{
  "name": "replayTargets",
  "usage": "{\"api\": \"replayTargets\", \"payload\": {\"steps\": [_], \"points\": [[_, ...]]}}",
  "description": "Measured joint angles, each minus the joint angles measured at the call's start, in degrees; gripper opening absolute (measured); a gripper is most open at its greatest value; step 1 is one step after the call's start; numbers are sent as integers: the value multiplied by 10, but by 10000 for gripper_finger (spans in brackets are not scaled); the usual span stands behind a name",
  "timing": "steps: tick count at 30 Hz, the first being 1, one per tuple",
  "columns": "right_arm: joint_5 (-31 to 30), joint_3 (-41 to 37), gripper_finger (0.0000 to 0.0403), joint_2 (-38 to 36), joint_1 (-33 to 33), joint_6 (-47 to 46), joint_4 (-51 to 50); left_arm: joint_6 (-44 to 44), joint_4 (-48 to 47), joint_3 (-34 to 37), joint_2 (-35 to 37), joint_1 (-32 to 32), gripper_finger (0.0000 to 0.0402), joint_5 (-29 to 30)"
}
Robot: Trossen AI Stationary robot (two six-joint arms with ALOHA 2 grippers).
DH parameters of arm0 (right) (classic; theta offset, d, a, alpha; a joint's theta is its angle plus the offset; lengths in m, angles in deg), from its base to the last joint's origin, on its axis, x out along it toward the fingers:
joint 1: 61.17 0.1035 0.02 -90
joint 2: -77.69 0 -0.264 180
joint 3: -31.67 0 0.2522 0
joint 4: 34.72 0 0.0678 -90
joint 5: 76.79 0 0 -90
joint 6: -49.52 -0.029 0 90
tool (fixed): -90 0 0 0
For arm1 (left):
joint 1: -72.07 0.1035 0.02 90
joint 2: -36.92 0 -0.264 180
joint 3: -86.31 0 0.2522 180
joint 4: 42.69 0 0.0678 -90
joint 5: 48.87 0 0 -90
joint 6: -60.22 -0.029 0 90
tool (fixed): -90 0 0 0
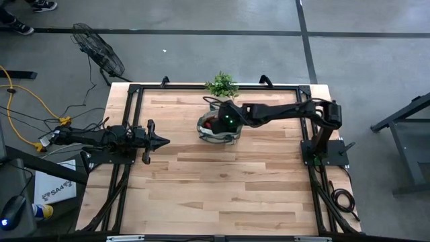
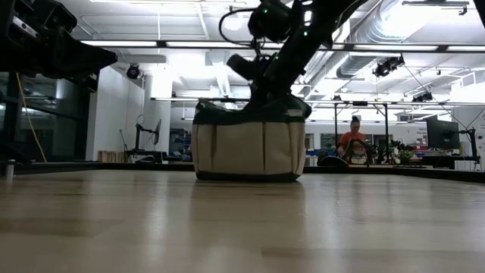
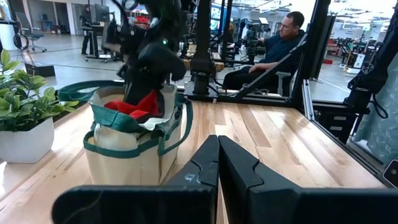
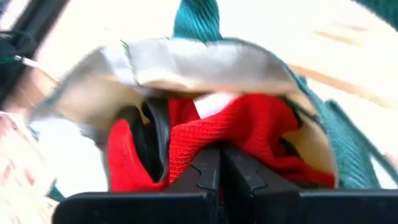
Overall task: Pick & Place Garden tools in Gardening bag
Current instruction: Put the red glove into the gardening bag, then move the gardening bag to the center of the table
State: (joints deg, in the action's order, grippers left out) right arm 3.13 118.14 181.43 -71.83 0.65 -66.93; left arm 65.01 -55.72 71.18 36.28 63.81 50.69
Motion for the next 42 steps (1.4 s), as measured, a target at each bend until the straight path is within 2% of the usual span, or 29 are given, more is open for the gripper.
{"api": "replayTargets", "payload": {"steps": [11, 25, 33, 37, 42], "points": [[-19, 0, 4, -46, 2, 58, 18, 0, 0, 0, 0, 0, 0, 0], [13, 1, 4, -90, 34, 250, 13, 0, 0, 0, 0, 0, 0, 0], [26, 1, 5, -101, 75, 342, -49, 0, 0, 0, 0, 0, 0, 0], [12, 1, 30, -98, 109, 392, -107, 0, 0, 0, 0, 0, 0, 0], [-61, 1, 104, -97, 148, 453, -126, 0, 0, 0, 0, 0, 0, 0]]}}
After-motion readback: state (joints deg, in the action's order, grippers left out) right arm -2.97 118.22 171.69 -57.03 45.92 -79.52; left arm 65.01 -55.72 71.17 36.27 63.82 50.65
